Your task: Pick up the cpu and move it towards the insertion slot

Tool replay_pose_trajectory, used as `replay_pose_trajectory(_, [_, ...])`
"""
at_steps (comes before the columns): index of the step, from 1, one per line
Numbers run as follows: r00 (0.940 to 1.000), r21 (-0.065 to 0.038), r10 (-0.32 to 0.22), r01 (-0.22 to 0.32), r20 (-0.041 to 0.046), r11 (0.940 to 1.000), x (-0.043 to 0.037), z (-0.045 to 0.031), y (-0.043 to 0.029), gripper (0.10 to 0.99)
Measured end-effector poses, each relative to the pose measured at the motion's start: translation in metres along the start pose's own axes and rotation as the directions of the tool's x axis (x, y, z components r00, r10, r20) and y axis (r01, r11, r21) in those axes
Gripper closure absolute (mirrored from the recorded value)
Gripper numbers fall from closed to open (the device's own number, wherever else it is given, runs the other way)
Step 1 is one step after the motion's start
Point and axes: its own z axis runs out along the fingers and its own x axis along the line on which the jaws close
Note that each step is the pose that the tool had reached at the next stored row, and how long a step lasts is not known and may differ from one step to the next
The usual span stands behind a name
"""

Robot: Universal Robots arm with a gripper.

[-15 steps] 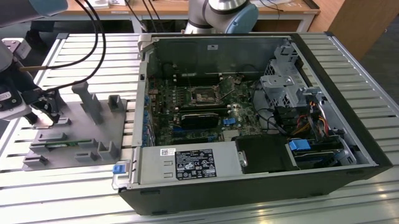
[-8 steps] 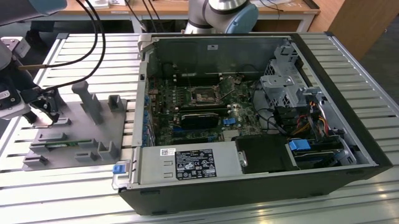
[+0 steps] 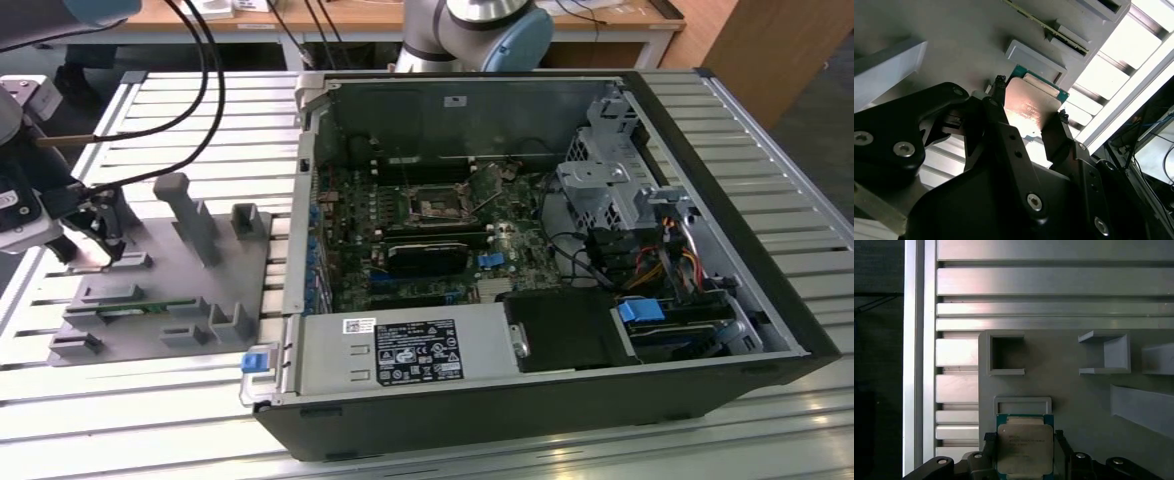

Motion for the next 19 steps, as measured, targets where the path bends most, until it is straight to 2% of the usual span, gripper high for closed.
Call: replay_pose_trajectory(19, [1.0, 0.0, 0.0, 0.0, 0.0002, 1.0, 0.0, -0.0093, 0.0004, 0.549])
